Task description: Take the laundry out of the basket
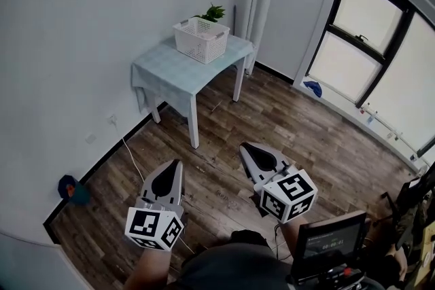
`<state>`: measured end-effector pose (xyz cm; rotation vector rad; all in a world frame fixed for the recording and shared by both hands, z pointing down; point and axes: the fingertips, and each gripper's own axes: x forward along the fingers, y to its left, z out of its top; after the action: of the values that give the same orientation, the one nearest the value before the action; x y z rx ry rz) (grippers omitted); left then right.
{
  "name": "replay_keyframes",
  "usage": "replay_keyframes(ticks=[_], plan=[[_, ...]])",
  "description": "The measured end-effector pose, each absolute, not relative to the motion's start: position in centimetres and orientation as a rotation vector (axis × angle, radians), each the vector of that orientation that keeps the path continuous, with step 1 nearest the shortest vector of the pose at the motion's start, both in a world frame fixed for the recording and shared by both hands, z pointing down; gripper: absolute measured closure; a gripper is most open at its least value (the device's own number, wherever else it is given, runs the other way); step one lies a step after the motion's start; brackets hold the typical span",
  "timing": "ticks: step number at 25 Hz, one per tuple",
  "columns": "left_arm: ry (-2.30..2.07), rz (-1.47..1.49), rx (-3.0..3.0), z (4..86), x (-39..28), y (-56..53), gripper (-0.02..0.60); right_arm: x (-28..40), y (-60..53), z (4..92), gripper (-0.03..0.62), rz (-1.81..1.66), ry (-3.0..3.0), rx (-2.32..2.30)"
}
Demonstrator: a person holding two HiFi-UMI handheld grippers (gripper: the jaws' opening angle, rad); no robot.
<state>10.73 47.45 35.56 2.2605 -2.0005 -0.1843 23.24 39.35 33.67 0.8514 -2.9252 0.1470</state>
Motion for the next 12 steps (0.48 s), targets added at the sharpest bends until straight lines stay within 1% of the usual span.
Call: replay_keyframes(ticks=[6, 12], plan=[[-2.02, -0.177, 2.25, 35.4, 9.9, 46.2, 0.574, 23.4, 38.3, 34.1, 0.576, 0.165, -2.937, 0.857], [-2.088, -0.132, 2.213, 34.6, 9.5, 43.0, 0.574, 23.4, 34.3, 34.2, 0.576, 0.199, -2.981, 0.827]])
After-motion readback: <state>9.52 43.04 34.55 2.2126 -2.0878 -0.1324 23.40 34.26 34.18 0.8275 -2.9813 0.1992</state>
